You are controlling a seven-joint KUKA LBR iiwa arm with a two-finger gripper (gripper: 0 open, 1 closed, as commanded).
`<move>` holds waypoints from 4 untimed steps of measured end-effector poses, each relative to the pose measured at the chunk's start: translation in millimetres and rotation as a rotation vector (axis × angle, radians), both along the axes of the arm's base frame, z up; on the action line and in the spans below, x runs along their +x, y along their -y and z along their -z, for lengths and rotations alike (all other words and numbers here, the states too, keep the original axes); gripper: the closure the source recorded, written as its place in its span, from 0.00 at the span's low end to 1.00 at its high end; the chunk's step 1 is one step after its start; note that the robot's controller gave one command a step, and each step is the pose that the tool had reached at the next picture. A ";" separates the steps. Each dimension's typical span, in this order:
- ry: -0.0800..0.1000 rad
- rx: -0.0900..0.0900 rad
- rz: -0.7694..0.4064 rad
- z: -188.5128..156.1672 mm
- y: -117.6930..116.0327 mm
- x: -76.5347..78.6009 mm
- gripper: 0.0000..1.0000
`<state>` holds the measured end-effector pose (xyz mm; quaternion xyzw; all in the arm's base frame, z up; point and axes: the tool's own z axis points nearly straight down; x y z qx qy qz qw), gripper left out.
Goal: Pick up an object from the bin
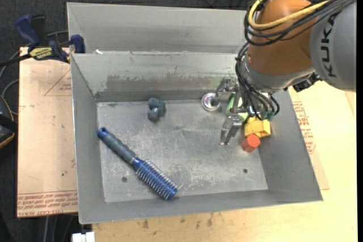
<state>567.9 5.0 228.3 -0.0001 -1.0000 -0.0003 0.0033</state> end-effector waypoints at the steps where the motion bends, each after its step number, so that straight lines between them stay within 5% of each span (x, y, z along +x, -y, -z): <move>1: 0.001 0.003 0.042 77.9 -60.1 26.0 0.00; 2: 0.001 -0.003 0.150 81.0 3.2 -40.3 0.00; 3: 0.011 0.002 -0.127 63.8 -28.8 -26.7 0.00; 4: 0.002 0.004 -0.265 100.2 -96.6 -86.7 0.00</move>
Offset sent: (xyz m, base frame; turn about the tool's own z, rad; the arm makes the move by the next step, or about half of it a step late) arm 0.0272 0.0552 -0.0726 0.0483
